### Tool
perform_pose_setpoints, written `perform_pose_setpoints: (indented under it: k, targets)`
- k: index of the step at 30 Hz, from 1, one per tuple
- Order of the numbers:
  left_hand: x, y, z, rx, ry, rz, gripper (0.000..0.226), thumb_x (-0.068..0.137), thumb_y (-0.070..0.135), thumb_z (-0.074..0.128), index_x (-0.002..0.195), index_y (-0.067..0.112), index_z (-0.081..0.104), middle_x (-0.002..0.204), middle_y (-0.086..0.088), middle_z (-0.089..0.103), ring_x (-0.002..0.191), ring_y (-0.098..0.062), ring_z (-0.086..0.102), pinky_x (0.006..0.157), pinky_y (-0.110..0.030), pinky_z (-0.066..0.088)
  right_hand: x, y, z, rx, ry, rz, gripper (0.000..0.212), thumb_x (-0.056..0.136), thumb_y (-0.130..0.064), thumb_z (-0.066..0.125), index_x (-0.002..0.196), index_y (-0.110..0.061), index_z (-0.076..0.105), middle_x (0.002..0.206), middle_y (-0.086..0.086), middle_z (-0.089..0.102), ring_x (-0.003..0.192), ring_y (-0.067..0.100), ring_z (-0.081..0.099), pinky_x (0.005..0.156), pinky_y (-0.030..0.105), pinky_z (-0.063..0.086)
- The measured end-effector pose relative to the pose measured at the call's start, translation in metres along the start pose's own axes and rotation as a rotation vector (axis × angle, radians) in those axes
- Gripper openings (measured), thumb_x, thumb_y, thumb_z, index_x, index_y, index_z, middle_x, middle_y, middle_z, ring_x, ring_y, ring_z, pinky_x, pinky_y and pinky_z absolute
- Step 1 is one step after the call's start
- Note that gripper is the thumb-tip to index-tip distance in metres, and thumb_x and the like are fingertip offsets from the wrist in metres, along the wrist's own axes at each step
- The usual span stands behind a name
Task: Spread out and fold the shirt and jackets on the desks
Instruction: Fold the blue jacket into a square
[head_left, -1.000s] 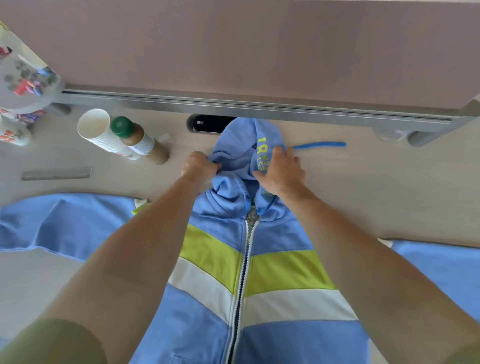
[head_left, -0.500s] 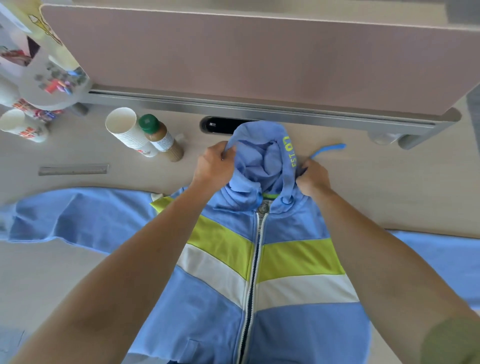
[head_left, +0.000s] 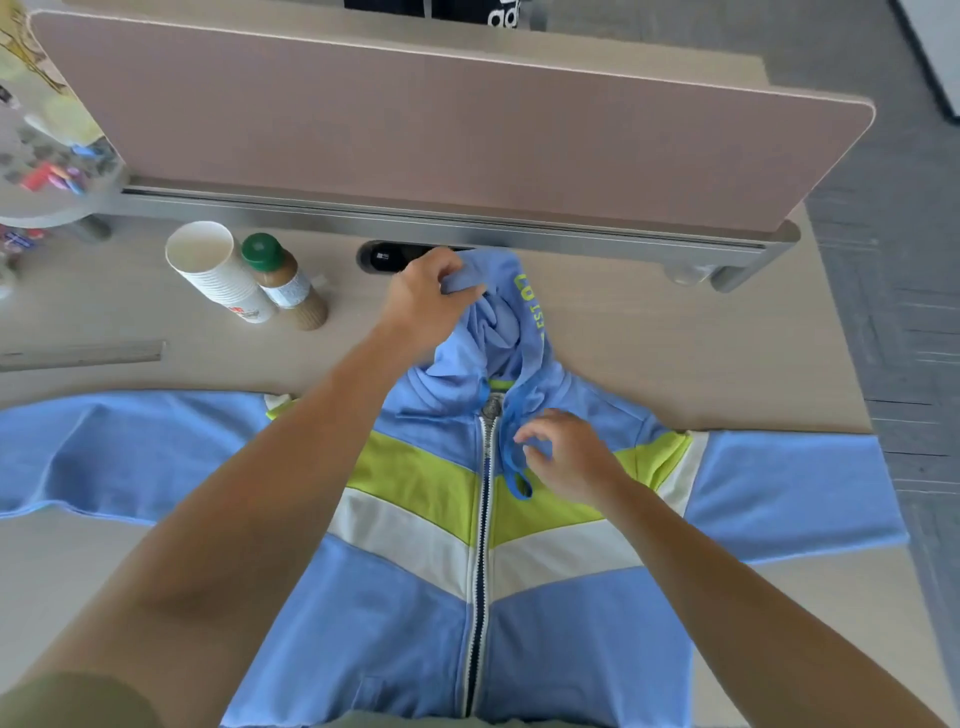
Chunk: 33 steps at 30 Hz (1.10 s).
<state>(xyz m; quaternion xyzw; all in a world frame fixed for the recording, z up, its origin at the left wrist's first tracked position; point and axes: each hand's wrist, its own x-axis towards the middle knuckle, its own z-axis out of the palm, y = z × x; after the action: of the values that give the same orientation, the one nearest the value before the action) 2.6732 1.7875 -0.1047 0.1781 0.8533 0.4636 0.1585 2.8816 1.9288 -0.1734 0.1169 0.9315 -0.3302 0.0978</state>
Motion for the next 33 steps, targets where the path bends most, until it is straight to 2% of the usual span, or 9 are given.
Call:
perform_pose_setpoints:
  k: [4,10,15,19,22,24,28,30,33]
  targets:
    - [-0.017,0.001,-0.014,0.120,-0.040,0.161,0.023,0.098,0.021,0.059,0.081,0.006,0.057,0.063,0.000,0.047,0.057,-0.016,0.038,0.057,-0.028,0.031,0.047,-0.002,-0.034,0.043,0.309,0.179,0.020,0.089,-0.016,0.067,0.108,-0.009,0.069,0.107,0.012,0.066,0.094,0.029,0.065,0.085,0.028,0.047]
    - [-0.047,0.003,-0.035,0.116,0.020,0.256,0.041,0.098,0.032,0.055,0.066,0.009,0.044,0.055,0.007,0.033,0.054,-0.008,0.041,0.054,-0.016,0.031,0.123,-0.039,-0.057,-0.107,0.157,0.262,0.083,0.079,-0.050,0.077,0.142,-0.020,0.032,0.136,0.008,0.036,0.121,0.030,0.051,0.092,0.043,0.048]
    - [-0.060,-0.006,-0.047,-0.046,0.095,0.202,0.047,0.095,0.043,0.049,0.076,0.000,0.054,0.068,-0.015,0.048,0.063,-0.030,0.048,0.063,-0.045,0.048,0.143,-0.042,-0.054,-0.375,0.107,0.259,0.032,0.091,-0.028,0.058,0.121,-0.018,0.059,0.123,0.011,0.055,0.113,0.035,0.057,0.086,0.039,0.047]
    - [-0.063,-0.011,-0.050,-0.053,0.157,0.168,0.050,0.094,0.042,0.048,0.078,-0.004,0.055,0.071,-0.014,0.049,0.065,-0.019,0.044,0.065,-0.048,0.045,0.138,-0.037,-0.059,-0.087,0.202,0.239,0.018,0.089,-0.022,0.056,0.104,-0.019,0.065,0.110,0.008,0.063,0.102,0.032,0.060,0.082,0.034,0.048]
    - [-0.064,-0.001,-0.047,-0.136,0.101,0.140,0.024,0.097,0.028,0.051,0.092,0.010,0.067,0.083,-0.027,0.058,0.070,-0.018,0.049,0.067,-0.051,0.047,0.135,-0.045,-0.054,0.035,-0.156,0.055,0.065,0.075,-0.037,0.078,0.131,-0.024,0.048,0.126,0.005,0.047,0.108,0.025,0.056,0.089,0.040,0.050]
    - [-0.065,0.009,-0.046,-0.198,0.043,0.183,0.018,0.098,0.020,0.051,0.105,0.027,0.066,0.091,-0.027,0.062,0.075,-0.019,0.053,0.070,-0.052,0.049,0.134,-0.053,-0.045,-0.110,-0.209,0.035,0.077,0.072,-0.047,0.077,0.136,-0.027,0.041,0.125,0.002,0.042,0.108,0.024,0.054,0.086,0.043,0.051]
    - [-0.065,0.016,-0.052,-0.107,0.071,0.157,0.015,0.096,0.017,0.055,0.106,0.022,0.065,0.070,-0.021,0.051,0.061,-0.012,0.044,0.057,-0.034,0.040,0.137,-0.057,-0.050,-0.261,0.103,0.141,0.027,0.089,-0.023,0.052,0.115,-0.023,0.058,0.112,0.009,0.060,0.103,0.035,0.061,0.075,0.036,0.046]
    - [-0.062,0.011,-0.056,-0.002,0.144,0.109,0.013,0.096,0.014,0.057,0.105,0.013,0.066,0.059,-0.002,0.041,0.051,-0.006,0.035,0.053,-0.021,0.033,0.137,-0.049,-0.065,-0.129,0.256,0.260,0.019,0.090,-0.021,0.047,0.105,-0.023,0.059,0.104,0.007,0.064,0.095,0.032,0.061,0.072,0.033,0.044]
    - [-0.057,0.002,-0.056,0.128,0.258,0.048,0.015,0.098,0.015,0.052,0.104,0.009,0.063,0.059,0.005,0.045,0.059,-0.015,0.044,0.059,-0.029,0.031,0.141,-0.046,-0.095,0.197,0.387,0.304,0.013,0.091,-0.016,0.045,0.092,-0.024,0.055,0.090,0.002,0.061,0.081,0.026,0.055,0.058,0.026,0.039]
